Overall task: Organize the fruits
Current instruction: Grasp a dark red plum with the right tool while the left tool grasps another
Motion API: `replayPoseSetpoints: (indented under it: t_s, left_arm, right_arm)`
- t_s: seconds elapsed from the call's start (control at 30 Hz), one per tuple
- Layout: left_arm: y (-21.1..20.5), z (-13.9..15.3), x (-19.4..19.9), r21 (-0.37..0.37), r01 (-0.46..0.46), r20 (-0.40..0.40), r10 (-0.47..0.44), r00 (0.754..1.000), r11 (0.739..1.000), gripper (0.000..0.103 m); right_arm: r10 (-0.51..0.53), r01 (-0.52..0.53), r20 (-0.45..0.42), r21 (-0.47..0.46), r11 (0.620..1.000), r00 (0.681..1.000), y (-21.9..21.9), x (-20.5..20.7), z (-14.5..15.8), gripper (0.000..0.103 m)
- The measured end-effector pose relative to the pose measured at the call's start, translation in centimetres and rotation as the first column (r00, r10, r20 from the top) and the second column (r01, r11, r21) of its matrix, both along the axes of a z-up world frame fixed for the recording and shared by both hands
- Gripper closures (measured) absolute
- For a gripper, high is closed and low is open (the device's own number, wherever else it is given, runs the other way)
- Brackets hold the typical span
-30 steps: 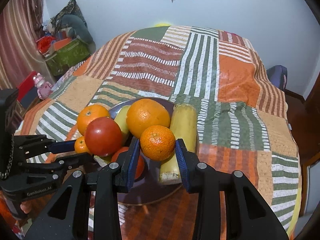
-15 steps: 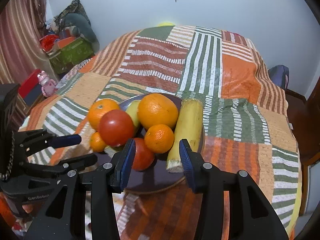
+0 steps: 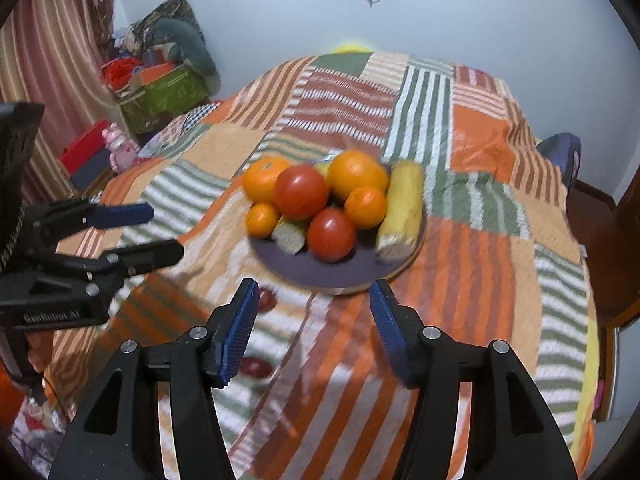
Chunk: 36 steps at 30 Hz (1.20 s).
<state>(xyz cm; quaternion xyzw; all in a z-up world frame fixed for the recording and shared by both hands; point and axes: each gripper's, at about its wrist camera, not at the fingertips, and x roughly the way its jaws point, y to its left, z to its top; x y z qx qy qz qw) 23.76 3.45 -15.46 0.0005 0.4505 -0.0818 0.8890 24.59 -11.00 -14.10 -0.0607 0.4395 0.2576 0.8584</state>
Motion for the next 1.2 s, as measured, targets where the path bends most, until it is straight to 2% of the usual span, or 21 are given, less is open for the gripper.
replayPoseSetpoints:
  t_s: [0.37, 0.47, 0.57, 0.6, 0.7, 0.83, 1.2]
  left_arm:
    - [0.6, -3.0, -3.1, -0.014, 0.026, -0.087, -0.027, 0.996, 1.0, 0.041]
    - [0.4, -3.9, -3.4, -0.016, 0.038, -0.103, -0.04, 0.994, 0.999, 0.041]
    - [-0.1, -4.8, -3.1, -0.018, 0.044, -0.124, -0.046, 0.991, 0.999, 0.046]
    - [-0.3, -5.1, -2.9, -0.02, 0.047, -0.132, -0.05, 0.99, 0.999, 0.05]
    - [-1.2, -5.9, -1.9, -0.029, 0.061, -0.154, -0.064, 0.986, 0.998, 0.059]
    - [-2.4, -6.3, -0.6, -0.028, 0.077, -0.155, -0.081, 0.985, 0.997, 0.063]
    - [-5.2, -7.9, 4.0, -0.026, 0.081, -0.162, -0.084, 0.983, 0.996, 0.065]
  right_arm:
    - [0.069, -0.07, -0.17, -0.002, 0.998, 0.983, 2.8, -1.7, -5.1, 0.05]
    - [0.079, -0.086, -0.188, -0.029, 0.996, 0.979, 3.5, -2.0, -6.0, 0.059]
    - [0.079, -0.087, -0.176, -0.04, 0.995, 0.981, 3.7, -2.1, -6.5, 0.069]
    - [0.084, -0.09, -0.182, -0.026, 0.996, 0.98, 3.6, -2.1, -6.4, 0.075]
    - [0.078, -0.081, -0.161, -0.013, 0.997, 0.984, 3.0, -2.1, -5.9, 0.075]
    - [0.055, -0.055, -0.138, 0.005, 0.998, 0.989, 1.6, -1.8, -5.3, 0.075]
    - [-0.014, 0.018, -0.094, 0.037, 0.999, 0.995, -2.0, -0.2, -4.0, 0.075]
